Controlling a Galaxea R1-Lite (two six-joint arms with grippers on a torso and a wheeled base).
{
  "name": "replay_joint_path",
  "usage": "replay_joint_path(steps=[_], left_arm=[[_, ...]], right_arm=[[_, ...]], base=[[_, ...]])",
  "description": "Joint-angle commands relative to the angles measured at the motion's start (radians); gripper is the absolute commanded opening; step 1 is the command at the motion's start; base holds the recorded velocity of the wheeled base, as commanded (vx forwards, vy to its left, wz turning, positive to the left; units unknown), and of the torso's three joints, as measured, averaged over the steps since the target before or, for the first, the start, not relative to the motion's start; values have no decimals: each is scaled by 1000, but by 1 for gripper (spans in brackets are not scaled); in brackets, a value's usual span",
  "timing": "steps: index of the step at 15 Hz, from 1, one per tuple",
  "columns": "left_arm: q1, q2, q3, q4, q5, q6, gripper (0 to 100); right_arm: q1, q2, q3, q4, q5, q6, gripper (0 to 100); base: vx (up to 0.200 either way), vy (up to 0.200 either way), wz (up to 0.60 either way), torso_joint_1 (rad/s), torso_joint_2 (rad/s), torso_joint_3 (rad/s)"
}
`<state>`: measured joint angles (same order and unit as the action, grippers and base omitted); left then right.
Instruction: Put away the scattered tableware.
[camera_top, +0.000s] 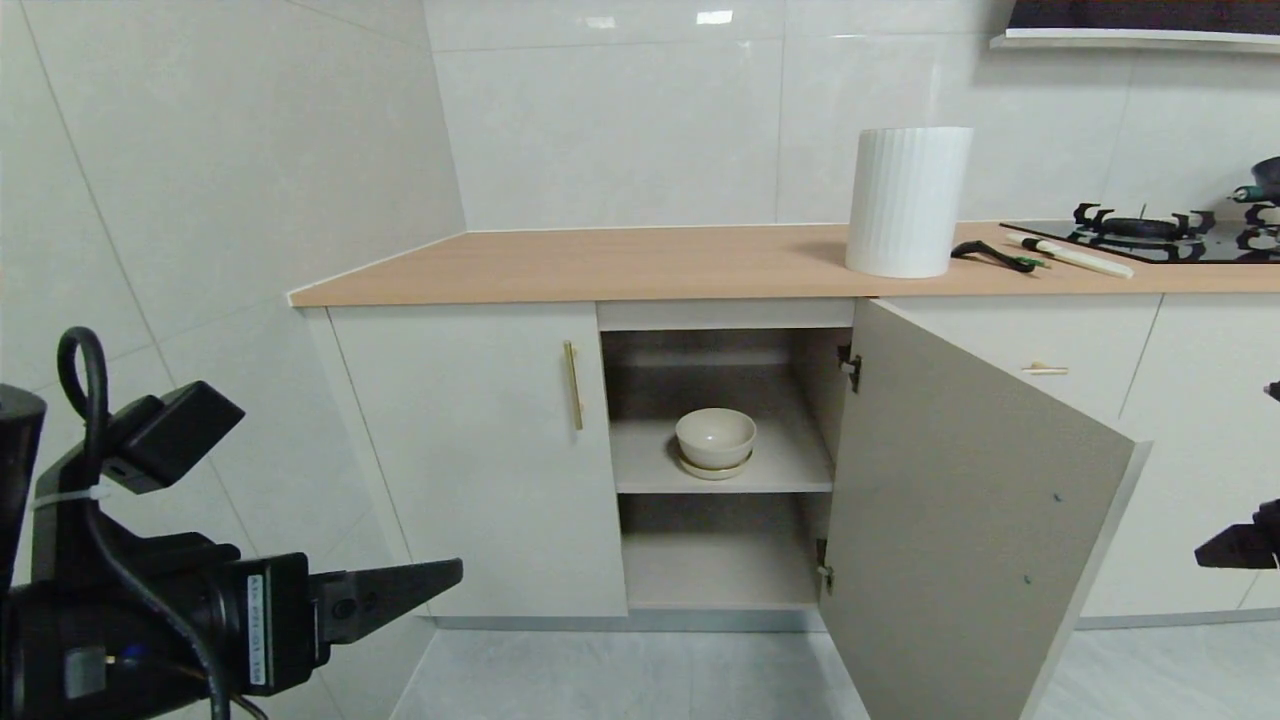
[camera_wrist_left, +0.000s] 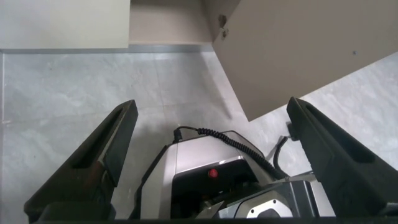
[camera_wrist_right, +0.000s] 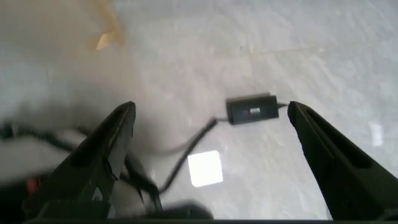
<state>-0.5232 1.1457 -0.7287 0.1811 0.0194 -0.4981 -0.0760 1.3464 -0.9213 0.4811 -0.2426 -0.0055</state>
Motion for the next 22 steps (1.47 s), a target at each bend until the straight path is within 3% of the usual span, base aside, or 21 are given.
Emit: replay_joint_path(steps=[1, 6, 11, 14, 18, 22], left_arm=[[0, 2, -1, 0, 1, 0, 100], [0, 2, -1, 0, 1, 0, 100], [0, 2, -6, 0, -24, -7, 100], [0, 0, -6, 0, -25, -7, 100], [0, -4, -23, -2, -36, -7, 100], [0, -4, -41, -2, -41, -7, 100]], right_arm=[[-47, 99, 5, -81, 6, 21, 100], [-51, 264, 25, -283, 60, 139, 100], [-42, 378, 53, -369, 174, 179, 100], [-8, 398, 67, -397, 181, 199, 100], [168, 401, 71, -403, 201, 286, 100], [344, 482, -64, -403, 201, 285, 100]], base=[[0, 0, 0, 0, 0, 0], [0, 0, 0, 0, 0, 0], [0, 0, 0, 0, 0, 0], [0, 0, 0, 0, 0, 0], [0, 0, 0, 0, 0, 0], [0, 0, 0, 0, 0, 0]])
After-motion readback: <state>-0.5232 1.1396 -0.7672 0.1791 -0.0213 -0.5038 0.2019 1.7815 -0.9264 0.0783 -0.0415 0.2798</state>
